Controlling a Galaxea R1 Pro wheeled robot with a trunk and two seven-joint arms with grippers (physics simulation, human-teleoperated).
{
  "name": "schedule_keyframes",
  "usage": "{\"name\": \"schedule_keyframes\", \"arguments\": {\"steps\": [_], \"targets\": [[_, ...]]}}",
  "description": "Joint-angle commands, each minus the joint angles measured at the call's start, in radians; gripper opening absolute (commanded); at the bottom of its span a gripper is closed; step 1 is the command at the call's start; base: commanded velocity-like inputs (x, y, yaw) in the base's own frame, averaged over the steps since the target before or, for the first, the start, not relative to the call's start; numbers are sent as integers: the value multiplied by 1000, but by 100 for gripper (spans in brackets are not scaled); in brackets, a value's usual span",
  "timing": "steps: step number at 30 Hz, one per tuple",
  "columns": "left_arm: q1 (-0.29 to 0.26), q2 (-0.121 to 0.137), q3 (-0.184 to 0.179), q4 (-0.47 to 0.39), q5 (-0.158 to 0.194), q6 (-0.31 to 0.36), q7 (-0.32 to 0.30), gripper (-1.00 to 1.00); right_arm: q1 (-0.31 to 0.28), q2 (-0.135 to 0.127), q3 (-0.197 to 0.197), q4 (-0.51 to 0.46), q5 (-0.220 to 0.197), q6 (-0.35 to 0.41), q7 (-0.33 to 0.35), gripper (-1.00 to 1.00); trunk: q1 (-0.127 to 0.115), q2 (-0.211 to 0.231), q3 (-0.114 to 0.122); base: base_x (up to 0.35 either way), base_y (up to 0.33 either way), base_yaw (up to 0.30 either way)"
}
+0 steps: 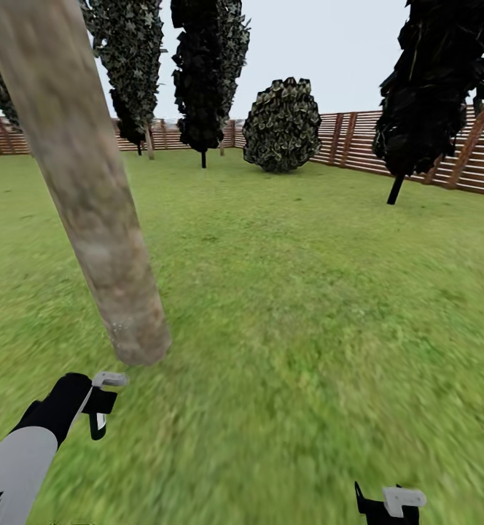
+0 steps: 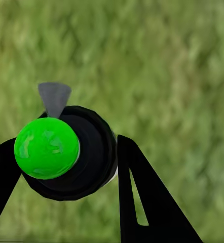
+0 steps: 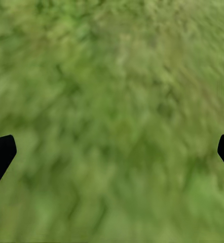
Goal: In the garden, pick up the pesticide atomizer on the floor and spray pesticide onto both trees until each tree trunk is fully covered.
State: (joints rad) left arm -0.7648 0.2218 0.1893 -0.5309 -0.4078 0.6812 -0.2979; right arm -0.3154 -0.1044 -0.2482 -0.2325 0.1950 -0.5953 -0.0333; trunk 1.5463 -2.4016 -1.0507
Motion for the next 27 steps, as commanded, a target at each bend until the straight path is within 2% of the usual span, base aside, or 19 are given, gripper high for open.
{"name": "schedule_keyframes", "arguments": {"steps": [1, 6, 9, 12, 14, 16, 18, 20, 23, 24, 26, 27], "targets": [[-1, -1, 6, -1, -11, 3, -9, -100, -1, 0, -5, 1, 11, -3, -3, 100, 0, 0, -1, 94, -63, 278], [-1, -8, 7, 0, -8, -10, -9, -100, -1, 0, -6, -1, 11, -3, -3, 100, 0, 0, -1, 20, -13, 278], [-9, -41, 7, -4, -5, -46, -9, -100, -1, 0, -6, -2, 11, -3, -4, 100, 0, 0, -1, 1, -1, 278], [-15, -47, 7, -5, -2, -54, -9, -100, -1, 0, -6, -2, 11, -3, -5, 100, 0, 0, -1, 0, 0, 278], [-18, -33, 5, -6, -4, -59, -10, -100, -1, 0, -6, -2, 11, -3, -5, 100, 0, 0, -1, 0, 0, 178], [-19, -1, 5, -6, -2, -60, -10, -100, -1, 0, -6, -1, 11, -3, -5, 100, 0, 0, -1, 0, 0, 50], [-20, 2, 5, -24, -1, -59, -10, -100, -1, 0, -7, -1, 11, -3, -5, 100, 0, 0, -1, 0, 0, 13], [-20, -21, 5, -43, 0, -59, -12, -100, -1, 0, -7, -1, 11, -3, -5, 100, 0, 0, -1, 0, 0, 5], [-20, -101, -1, -76, -2, -59, -21, -100, -1, 0, -7, -1, 11, -3, -5, 100, 0, 0, -1, 0, 0, 1], [-20, -118, -3, -84, -2, -58, -25, -100, -1, 0, -7, -1, 11, -3, -5, 100, 0, 0, -1, 0, 0, 0], [-21, -129, -4, -93, -1, -56, -31, -100, -1, 0, -7, -1, 11, -3, -5, 100, 0, 0, -1, 0, 0, 0], [-43, -112, -1, -98, -3, -49, -35, -100, -1, 0, -7, -1, 11, -3, -5, 100, 0, 0, -1, 0, 0, 0]]}}
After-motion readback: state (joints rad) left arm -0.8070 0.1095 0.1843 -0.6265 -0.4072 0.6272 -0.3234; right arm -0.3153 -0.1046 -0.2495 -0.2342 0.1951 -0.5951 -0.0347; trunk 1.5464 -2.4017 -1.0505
